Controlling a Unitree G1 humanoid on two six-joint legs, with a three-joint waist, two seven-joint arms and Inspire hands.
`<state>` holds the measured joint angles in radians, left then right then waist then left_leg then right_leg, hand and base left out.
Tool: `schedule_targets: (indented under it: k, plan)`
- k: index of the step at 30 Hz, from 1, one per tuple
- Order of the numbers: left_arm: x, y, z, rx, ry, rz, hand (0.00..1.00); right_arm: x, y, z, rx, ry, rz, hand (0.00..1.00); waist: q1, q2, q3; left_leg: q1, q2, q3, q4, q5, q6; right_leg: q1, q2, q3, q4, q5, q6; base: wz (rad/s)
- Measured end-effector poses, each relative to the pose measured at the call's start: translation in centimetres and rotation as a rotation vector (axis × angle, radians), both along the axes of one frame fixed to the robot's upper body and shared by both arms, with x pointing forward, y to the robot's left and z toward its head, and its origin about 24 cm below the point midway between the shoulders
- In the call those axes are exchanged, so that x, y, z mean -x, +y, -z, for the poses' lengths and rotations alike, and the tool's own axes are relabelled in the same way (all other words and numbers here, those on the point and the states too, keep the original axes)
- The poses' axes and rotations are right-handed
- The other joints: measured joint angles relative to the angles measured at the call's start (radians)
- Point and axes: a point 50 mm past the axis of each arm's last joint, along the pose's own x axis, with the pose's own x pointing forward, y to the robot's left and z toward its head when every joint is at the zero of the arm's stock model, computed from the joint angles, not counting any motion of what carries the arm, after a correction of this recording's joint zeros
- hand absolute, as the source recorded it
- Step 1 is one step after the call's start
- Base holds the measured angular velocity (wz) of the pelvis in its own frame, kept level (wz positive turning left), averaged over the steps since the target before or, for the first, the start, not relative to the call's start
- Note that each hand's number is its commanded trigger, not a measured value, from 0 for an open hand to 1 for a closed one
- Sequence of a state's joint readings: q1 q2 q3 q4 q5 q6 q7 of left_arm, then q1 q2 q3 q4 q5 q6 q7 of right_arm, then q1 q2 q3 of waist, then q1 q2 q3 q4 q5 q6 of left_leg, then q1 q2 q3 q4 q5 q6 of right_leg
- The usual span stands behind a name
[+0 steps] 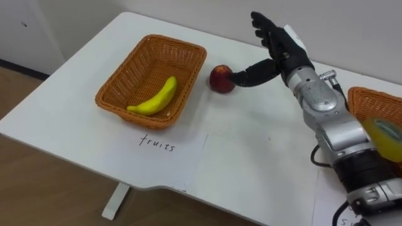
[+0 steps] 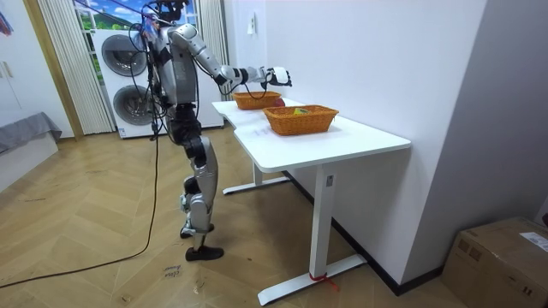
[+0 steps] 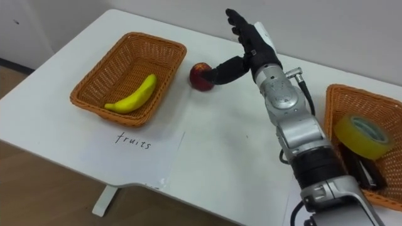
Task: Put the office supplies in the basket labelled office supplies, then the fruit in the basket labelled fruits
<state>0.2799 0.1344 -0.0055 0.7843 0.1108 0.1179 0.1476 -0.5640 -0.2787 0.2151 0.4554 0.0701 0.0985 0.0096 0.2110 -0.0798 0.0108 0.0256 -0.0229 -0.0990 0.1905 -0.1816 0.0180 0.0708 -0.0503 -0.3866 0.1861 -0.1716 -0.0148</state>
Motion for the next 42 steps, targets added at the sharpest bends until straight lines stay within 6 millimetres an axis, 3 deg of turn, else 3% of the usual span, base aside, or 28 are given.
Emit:
schedule_targets:
  k: [23,32,42]
  plan:
    - [3.7,0.2,1.0,0.010,0.151,-0.020,0.00,0.1,-1.3,2.6,0.058,0.102,0.060,0.00,0.018,-0.003,0.0011,-0.030,-0.006,-0.023,0.015,0.000,0.000,-0.008,-0.004,-0.033,0.000,0.000,0.000,0.02]
    - [3.5,-0.5,1.2,0.042,0.166,0.040,0.00,0.2,-1.7,3.4,0.058,0.118,0.088,0.00,0.046,-0.007,0.0030,-0.080,-0.007,-0.037,0.042,0.000,-0.001,-0.048,-0.004,-0.034,0.004,0.001,-0.001,0.02]
    - [3.0,-0.7,1.2,0.059,0.163,0.056,0.00,-0.1,-2.9,4.8,0.056,0.199,0.134,0.00,0.073,-0.003,0.0103,-0.124,-0.007,-0.045,0.049,0.000,-0.001,-0.087,-0.006,-0.037,0.004,0.002,-0.002,0.03]
